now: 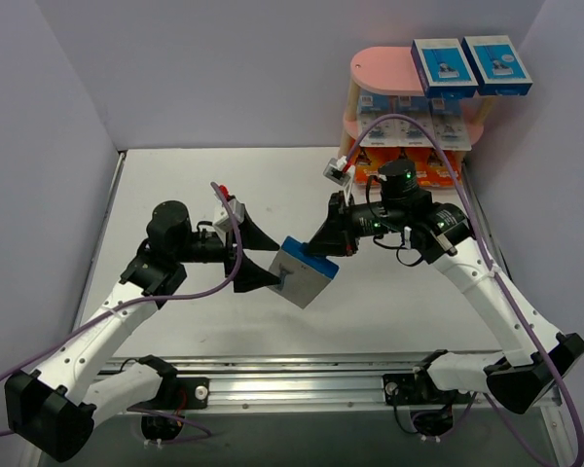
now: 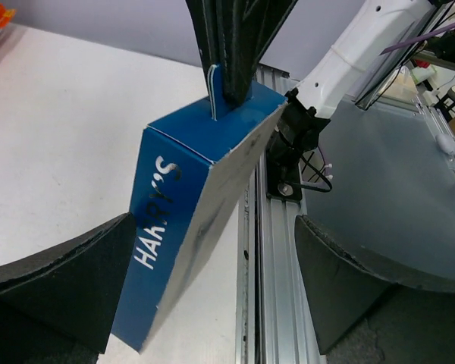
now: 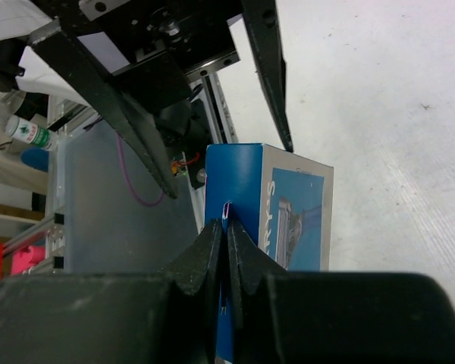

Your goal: Place and organize the shaving razors onto the shelf

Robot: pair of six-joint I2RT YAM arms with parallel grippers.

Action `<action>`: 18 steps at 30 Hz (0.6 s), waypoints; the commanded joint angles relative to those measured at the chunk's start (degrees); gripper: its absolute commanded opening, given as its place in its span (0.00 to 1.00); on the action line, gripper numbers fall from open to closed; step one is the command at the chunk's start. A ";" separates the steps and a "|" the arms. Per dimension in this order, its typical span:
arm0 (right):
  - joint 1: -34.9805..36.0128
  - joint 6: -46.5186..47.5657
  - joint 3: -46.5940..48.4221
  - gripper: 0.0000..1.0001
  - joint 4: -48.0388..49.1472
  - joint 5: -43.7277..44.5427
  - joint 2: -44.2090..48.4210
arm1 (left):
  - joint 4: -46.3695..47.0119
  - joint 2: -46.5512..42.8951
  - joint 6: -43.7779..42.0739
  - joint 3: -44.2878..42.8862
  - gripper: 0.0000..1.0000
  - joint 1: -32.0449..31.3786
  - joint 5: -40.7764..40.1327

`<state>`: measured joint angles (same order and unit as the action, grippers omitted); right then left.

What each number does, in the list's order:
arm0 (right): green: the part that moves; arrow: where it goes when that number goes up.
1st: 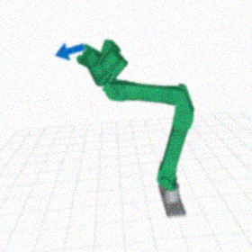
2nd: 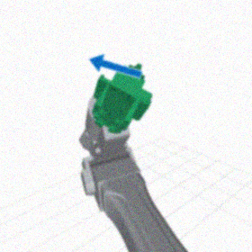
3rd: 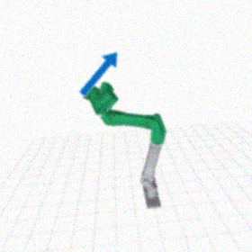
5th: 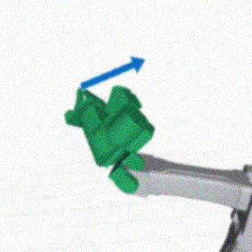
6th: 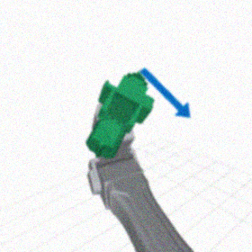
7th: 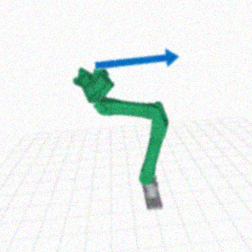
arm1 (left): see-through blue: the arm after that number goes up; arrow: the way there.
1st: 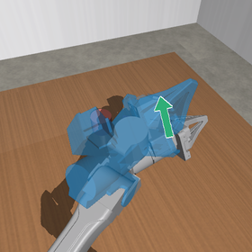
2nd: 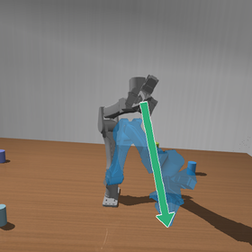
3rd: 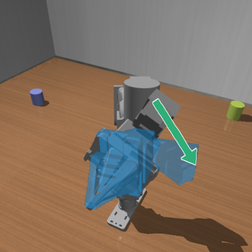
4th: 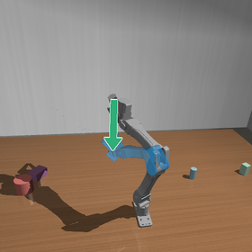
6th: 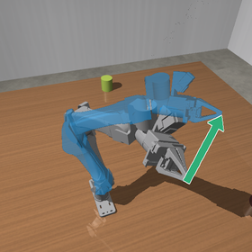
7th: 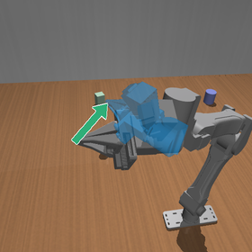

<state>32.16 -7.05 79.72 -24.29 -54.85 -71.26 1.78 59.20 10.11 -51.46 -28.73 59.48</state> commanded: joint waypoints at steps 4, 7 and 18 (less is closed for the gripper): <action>0.88 -3.15 0.08 0.00 5.04 -9.75 1.04 | 7.54 1.45 -0.26 -1.01 0.94 -0.36 1.00; 1.85 -3.06 0.08 0.00 4.96 -10.10 1.13 | 2.01 1.44 -4.91 -3.64 0.94 -0.80 -0.86; 2.38 -4.99 1.22 0.00 7.24 -7.73 1.66 | 3.31 1.80 -4.05 -4.17 0.73 -3.70 3.36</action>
<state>34.22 -10.37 79.50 -20.88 -62.13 -71.24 2.50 61.30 6.46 -53.78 -31.86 60.34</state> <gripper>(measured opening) 0.009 0.770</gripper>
